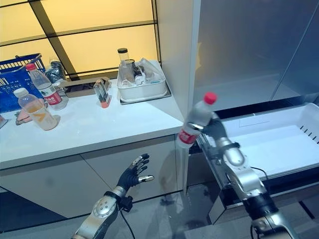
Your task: Take the drinks into the refrigerator
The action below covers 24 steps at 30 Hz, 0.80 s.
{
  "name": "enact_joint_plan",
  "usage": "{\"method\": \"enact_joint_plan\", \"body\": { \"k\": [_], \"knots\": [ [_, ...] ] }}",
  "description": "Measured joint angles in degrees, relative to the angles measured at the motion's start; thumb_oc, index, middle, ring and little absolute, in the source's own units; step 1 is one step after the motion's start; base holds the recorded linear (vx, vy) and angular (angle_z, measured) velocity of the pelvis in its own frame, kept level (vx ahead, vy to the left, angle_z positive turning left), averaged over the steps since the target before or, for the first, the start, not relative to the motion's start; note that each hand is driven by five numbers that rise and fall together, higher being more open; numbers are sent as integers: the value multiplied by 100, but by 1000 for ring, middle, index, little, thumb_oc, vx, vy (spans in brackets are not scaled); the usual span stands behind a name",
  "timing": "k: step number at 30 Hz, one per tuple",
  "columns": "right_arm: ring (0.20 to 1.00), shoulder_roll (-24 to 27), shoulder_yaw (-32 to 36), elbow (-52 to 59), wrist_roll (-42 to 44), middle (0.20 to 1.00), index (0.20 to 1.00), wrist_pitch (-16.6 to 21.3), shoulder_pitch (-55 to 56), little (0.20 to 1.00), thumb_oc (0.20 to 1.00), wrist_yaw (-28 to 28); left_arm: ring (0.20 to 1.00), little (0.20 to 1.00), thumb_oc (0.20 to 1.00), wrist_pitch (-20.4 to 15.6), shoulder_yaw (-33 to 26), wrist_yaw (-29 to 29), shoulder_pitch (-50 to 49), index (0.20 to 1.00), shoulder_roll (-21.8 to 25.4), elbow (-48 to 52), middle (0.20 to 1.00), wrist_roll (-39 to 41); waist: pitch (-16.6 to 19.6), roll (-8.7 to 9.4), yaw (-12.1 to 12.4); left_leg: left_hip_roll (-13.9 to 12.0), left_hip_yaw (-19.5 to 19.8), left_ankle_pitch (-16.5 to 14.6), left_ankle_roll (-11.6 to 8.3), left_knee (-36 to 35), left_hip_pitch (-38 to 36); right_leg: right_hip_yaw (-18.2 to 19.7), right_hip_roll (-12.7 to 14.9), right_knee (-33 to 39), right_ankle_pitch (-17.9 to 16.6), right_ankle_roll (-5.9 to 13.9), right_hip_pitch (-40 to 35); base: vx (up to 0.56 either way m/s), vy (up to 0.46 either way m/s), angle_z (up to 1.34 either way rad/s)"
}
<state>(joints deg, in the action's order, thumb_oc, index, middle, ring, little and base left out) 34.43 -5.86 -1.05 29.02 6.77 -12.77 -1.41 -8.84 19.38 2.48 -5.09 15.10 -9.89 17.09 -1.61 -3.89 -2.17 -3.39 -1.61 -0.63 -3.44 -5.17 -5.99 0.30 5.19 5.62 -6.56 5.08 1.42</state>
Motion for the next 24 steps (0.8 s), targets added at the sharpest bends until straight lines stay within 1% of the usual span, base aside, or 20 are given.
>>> {"method": "enact_joint_plan", "body": {
  "k": [3, 6, 7, 9, 11, 14, 16, 18, 19, 21, 22, 24],
  "knots": [
    [200, 89, 394, 69, 100, 200, 200, 95, 171, 200, 200, -55, 1000, 1000, 1000, -1, -104, 28, 5, 1000, 13, 60, 1000, 13, -6, 1, -24, 4, -3, 0, 1, -2, 71, 15, -3, -1, -6, 2, 84, 3, -3, -3],
    [200, 379, 782, 49, 99, 200, 200, 138, 350, 200, 200, -140, 1000, 1000, 1000, -5, -114, 50, 1, 1000, 11, 263, 1000, 77, -26, 4, -9, 12, -8, -7, 5, 7, 72, 40, -1, 0, -5, 5, 87, 2, -1, -2],
    [200, 394, 905, 39, 99, 200, 200, 143, 352, 200, 200, -233, 1000, 1000, 1000, -5, -148, 50, 2, 1000, 12, 292, 1000, 103, -34, 3, -24, 15, -11, -11, 7, 8, 71, 44, 1, 0, -4, 5, 89, 0, 0, 0],
    [200, 460, 1027, 34, 96, 200, 200, 162, 364, 200, 200, -301, 1000, 1000, 1000, -5, -192, 53, 0, 1000, 12, 334, 1000, 186, -53, 4, -40, 22, -27, -19, 10, 8, 67, 60, 4, 0, -3, 7, 93, 13, -2, -4],
    [200, 713, 1171, -51, 34, 200, 200, 205, 424, 200, 200, -339, 1000, 1000, 1000, -4, -276, 96, 0, 1000, 45, 498, 1000, 235, -107, 22, -83, 29, -49, -23, 13, 9, 67, 73, 9, 0, -4, 14, 98, 0, 0, 0],
    [200, 1115, 1244, -697, -305, 200, 200, 187, 412, 200, 200, -480, 1000, 1000, 1000, -6, -307, 164, -17, 1000, 199, 732, 1000, 299, -143, 55, -71, 33, -79, -29, 21, 8, 70, 81, 15, 0, 0, 23, 105, 0, 0, 0],
    [200, 1208, 1294, -1296, -411, 200, 200, 185, 397, 200, 200, -491, 1000, 1000, 1000, -6, -317, 205, -38, 1000, 265, 780, 1000, 410, -158, 67, -61, 31, -111, -37, 23, 8, 74, 92, 14, 0, 4, 27, 118, 3, -10, -3],
    [200, 1271, 1336, -2006, -589, 200, 200, -13, 402, 200, 200, -568, 1000, 1000, 1000, -6, -317, 243, -63, 1000, 336, 795, 1000, 447, -181, 49, -52, 35, -118, -48, 23, 8, 82, 102, 15, 0, 11, 36, 140, -6, -6, -5],
    [200, 1277, 1331, -2108, -621, 200, 200, -95, 406, 200, 200, -598, 1000, 1000, 1000, -6, -326, 253, -81, 1000, 347, 808, 1000, 451, -197, 34, -50, 35, -120, -51, 26, 8, 83, 99, 17, 0, 11, 37, 142, 37, -5, -6],
    [200, 1327, 1265, -2761, -812, 200, 200, -92, 341, 200, 200, -587, 1000, 1000, 1000, -5, -304, 327, -113, 1000, 416, 904, 1000, 519, -237, 20, -26, 41, -125, -48, 20, 10, 85, 96, 23, 0, 0, 22, 151, 43, -4, -3],
    [200, 1389, 1208, -3169, -948, 200, 200, -234, 290, 200, 200, -598, 1000, 1000, 1000, -5, -304, 381, -120, 1000, 435, 963, 1000, 527, -248, 14, -36, 45, -122, -67, 35, 8, 82, 95, 23, 0, 22, 48, 146, 0, 0, 0],
    [200, 1476, 1123, -3539, -1063, 200, 200, -314, 104, 200, 200, -554, 1000, 1000, 1000, -5, -288, 441, -159, 1000, 537, 1100, 1000, 683, -276, -28, -46, 53, -119, -53, 12, 11, 76, 96, 31, 0, 5, 28, 141, 0, 0, 0]
  ]
}}
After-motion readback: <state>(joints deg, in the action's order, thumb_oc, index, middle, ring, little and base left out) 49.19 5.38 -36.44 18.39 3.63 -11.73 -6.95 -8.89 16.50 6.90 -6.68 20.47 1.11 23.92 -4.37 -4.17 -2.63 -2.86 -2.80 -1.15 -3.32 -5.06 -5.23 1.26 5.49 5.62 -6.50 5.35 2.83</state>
